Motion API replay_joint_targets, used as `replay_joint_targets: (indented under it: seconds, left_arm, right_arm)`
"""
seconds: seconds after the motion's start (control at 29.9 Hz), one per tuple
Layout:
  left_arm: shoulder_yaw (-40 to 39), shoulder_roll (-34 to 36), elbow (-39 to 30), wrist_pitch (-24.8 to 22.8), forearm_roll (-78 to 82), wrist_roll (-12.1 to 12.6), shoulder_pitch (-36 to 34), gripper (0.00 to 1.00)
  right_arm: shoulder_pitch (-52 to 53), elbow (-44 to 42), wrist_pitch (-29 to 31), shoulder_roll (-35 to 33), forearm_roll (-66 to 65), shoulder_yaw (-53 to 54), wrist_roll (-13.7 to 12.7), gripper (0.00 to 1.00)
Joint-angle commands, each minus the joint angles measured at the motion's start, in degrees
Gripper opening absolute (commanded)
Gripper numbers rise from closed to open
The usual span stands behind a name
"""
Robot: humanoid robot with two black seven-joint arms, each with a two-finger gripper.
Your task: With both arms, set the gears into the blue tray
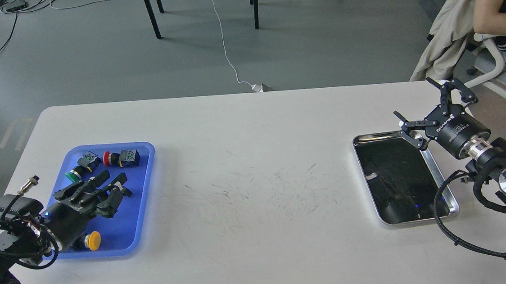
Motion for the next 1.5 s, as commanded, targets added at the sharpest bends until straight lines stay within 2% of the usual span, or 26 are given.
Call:
replay_joint_targets:
  seconds: [0.0,1.04,1.24,1.34,1.47]
  left_arm:
    - [-0.22,0.07,0.0,0.01,0.0,-0.02,-0.33,1.0]
    - [-0.49,0.16,0.09,0.09,-3.77,-0.02,-2.88,1.0]
    - [-3.3,-0.45,2.28,-1.22,-22.03,0.07,-4.63,1.0]
    - [-3.3,-2.47,5.0,-1.75,-34.24,-0.1,-8.57,1.0]
    - [-4.26,-4.93,7.47,-6.57,-50.49,-1.42,-12.71,1.0]
  right_arm:
    - [-0.08,0.11,0.0,-0.11,0.0,0.0,-0.02,0.99]
    - [0.09,0.55,0.0,-0.29,0.0,0.27,-0.02,0.99]
    - [0.09,1.25,0.0,-0.11,0.0,0.71,-0.02,0.99]
    - [0.09,1.34,0.0,0.06,0.0,0.97,0.06,0.99]
    - [0.36,1.25,0.0,0.06,0.09,1.14,0.06,0.99]
